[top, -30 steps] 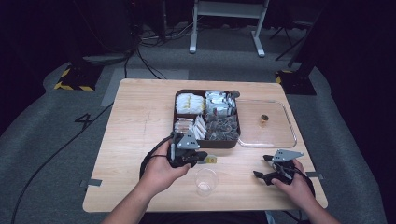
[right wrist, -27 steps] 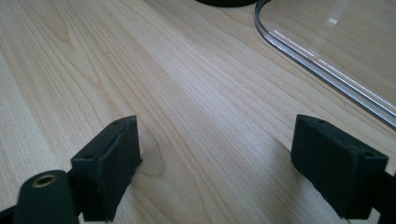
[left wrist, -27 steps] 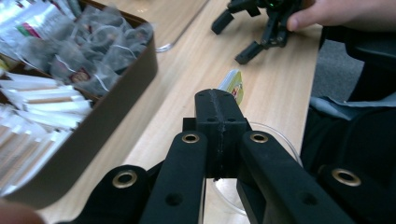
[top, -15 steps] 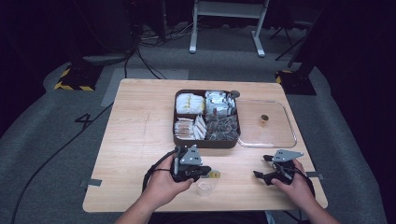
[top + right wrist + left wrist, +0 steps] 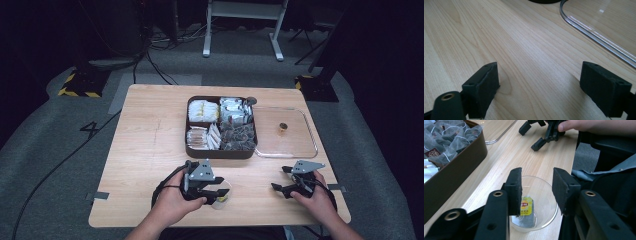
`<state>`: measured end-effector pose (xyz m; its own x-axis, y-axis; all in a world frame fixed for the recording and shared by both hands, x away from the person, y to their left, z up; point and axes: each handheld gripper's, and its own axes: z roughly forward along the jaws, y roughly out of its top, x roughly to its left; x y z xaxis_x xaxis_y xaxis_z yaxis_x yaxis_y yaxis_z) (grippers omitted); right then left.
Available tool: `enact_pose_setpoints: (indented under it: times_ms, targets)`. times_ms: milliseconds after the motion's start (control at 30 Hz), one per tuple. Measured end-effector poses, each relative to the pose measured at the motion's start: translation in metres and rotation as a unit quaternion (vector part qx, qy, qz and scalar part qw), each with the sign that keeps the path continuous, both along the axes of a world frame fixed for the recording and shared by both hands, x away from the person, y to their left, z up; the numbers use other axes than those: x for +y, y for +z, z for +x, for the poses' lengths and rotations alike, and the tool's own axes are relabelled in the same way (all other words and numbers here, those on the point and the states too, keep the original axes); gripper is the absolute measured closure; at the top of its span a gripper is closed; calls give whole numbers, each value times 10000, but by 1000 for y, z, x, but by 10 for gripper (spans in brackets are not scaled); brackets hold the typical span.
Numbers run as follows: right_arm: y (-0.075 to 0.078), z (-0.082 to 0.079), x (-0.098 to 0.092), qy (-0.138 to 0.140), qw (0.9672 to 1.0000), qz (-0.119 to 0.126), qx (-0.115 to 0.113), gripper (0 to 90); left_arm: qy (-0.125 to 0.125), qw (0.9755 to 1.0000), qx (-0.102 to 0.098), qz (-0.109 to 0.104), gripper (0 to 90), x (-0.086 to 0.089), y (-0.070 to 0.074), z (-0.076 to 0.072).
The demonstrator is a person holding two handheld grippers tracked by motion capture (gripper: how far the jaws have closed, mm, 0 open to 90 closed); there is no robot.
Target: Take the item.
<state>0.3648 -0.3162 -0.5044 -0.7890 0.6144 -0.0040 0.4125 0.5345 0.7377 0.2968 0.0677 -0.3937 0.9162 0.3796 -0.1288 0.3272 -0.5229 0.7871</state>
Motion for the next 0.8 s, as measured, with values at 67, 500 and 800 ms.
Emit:
enact_pose_setpoints:
  times_ms: [67, 500, 800]
  targets:
    - [0, 0, 0, -2, 10000, -1, -1, 159, 36, 10000, -21, 1, 564, 2, 1, 2]
    - [0, 0, 0, -6, 10000, -1, 12, 156, 551, 9977, -379, 97, 407, 29, 13, 6]
    - [0, 1, 1, 1, 10000, 0, 17, 152, 1304, 9899, -550, 79, 380, 69, 17, 8]
